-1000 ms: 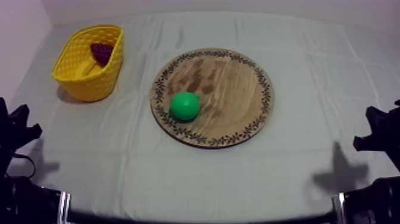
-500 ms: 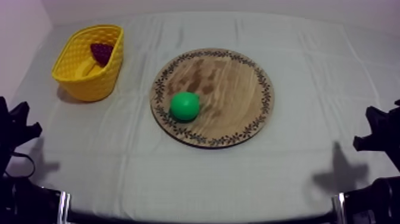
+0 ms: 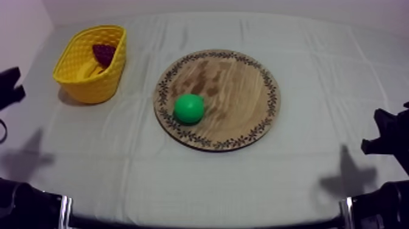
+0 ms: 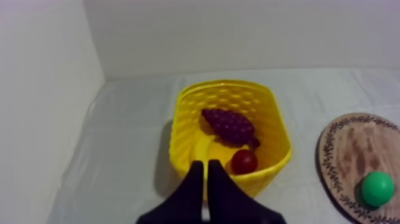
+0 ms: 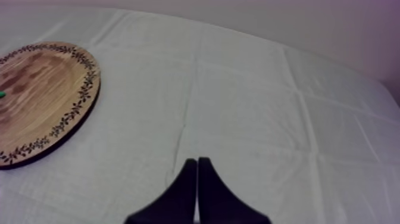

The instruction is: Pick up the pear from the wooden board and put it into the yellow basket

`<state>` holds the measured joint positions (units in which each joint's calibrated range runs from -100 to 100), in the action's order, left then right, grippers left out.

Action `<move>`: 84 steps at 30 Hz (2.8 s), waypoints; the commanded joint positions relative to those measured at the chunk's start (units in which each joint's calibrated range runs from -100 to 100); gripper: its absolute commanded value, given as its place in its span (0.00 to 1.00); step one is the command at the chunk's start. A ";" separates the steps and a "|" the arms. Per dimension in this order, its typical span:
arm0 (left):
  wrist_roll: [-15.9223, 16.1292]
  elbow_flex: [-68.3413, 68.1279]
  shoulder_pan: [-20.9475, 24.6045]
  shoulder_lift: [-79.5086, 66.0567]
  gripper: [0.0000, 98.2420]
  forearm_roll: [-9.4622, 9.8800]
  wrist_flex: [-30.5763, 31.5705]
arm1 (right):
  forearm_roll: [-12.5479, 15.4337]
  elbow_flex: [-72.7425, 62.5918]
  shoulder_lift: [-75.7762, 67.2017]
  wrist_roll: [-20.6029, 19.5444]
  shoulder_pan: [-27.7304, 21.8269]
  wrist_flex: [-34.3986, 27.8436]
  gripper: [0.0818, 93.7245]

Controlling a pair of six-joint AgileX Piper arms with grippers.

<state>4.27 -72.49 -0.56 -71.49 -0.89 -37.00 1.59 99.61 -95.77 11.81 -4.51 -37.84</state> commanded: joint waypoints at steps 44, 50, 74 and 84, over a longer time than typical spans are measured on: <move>-18.09 56.51 -33.09 50.04 0.00 11.53 -29.97 | 0.00 0.05 0.01 -0.01 -0.01 0.01 0.00; -19.52 56.63 -35.21 55.93 0.00 12.39 -30.12 | 0.00 0.05 0.01 -0.01 -0.01 0.01 0.00; -22.07 57.95 -36.62 78.62 0.00 15.47 -28.96 | 0.00 0.05 0.01 -0.01 -0.01 0.01 0.00; -21.55 56.43 -36.46 80.24 0.02 15.45 -27.99 | 0.00 0.05 0.01 -0.01 -0.01 0.01 0.00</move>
<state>-17.30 -15.91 -37.00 8.76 14.64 -64.96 1.59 99.61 -95.77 11.80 -4.51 -37.82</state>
